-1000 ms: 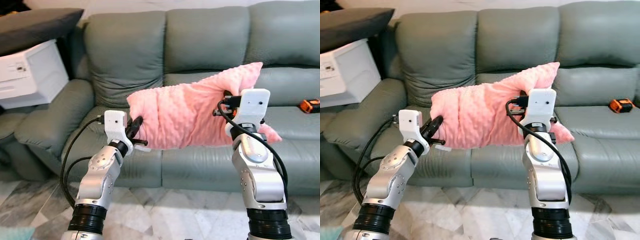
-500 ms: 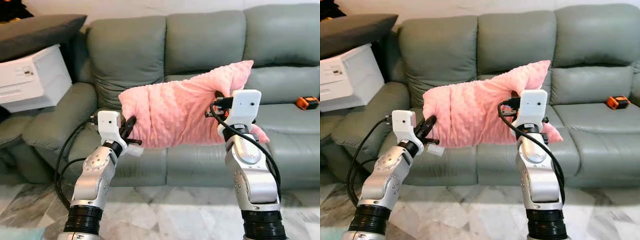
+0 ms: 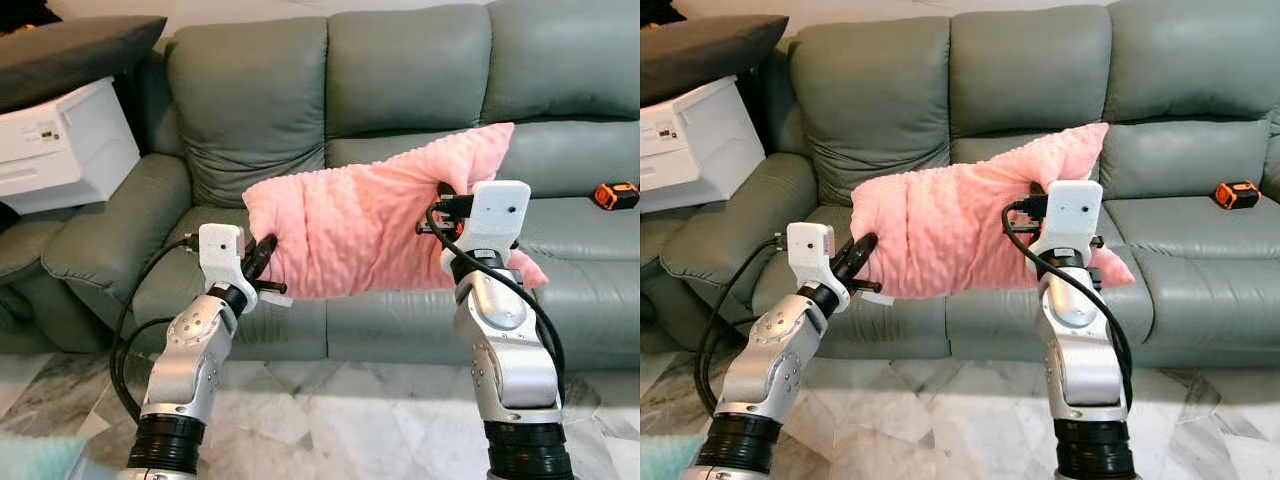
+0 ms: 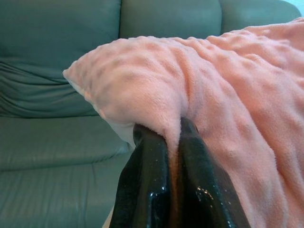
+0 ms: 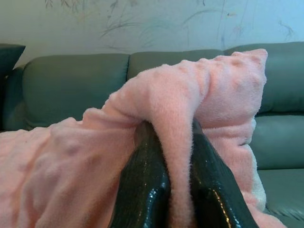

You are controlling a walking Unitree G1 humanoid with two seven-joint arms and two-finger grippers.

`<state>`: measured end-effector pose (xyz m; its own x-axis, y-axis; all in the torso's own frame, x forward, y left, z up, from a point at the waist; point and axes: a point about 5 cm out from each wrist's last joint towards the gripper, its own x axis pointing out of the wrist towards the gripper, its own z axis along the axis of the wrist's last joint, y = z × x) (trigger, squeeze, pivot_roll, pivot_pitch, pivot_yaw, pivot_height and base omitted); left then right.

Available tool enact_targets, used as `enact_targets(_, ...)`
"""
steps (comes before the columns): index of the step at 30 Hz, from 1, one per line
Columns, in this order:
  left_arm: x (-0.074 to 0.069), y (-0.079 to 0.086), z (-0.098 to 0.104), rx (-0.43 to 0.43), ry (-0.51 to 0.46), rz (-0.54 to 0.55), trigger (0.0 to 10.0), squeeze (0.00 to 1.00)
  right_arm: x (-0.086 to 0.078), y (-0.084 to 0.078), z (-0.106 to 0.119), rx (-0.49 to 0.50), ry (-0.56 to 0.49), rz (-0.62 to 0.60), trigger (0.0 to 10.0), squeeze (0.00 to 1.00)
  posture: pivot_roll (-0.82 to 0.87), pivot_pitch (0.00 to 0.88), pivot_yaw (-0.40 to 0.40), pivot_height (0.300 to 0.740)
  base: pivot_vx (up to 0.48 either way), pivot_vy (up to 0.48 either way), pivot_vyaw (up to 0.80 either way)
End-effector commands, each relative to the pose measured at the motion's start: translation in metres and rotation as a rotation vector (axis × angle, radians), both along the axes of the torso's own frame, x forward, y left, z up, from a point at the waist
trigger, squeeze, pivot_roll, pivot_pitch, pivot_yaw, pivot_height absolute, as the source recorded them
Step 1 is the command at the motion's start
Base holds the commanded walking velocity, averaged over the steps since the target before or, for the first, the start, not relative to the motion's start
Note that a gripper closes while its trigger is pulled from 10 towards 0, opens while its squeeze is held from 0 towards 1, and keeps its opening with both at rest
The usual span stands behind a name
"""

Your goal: Move the pillow to the sofa

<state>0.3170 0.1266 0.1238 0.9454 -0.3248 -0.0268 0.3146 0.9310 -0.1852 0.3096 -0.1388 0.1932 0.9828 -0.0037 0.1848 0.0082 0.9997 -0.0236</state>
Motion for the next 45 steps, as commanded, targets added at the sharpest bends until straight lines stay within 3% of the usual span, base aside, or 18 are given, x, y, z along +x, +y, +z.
enact_targets(1, 0.0014, 0.0038, 0.0068, 0.017, -0.024, 0.014, 10.0, 0.0, -0.0012, 0.0054, 0.0063, 0.007, -0.032, 0.014, 10.0, 0.0, -0.18, 0.0, 0.072, 0.74, 0.0, 0.0, 0.0)
enact_targets(19, 0.0025, 0.0076, 0.0031, 0.032, 0.003, 0.028, 10.0, 0.0, -0.0026, 0.0041, 0.0042, 0.008, -0.024, 0.009, 10.0, 0.0, -0.18, 0.0, 0.076, 0.74, 0.0, 0.028, 0.0)
enact_targets(45, 0.0027, 0.0023, 0.0036, 0.049, -0.001, 0.005, 10.0, 0.0, -0.0025, 0.0028, 0.0054, 0.007, -0.033, -0.002, 10.0, 0.0, -0.18, 0.0, 0.081, 0.74, 0.0, 0.46, 0.0)
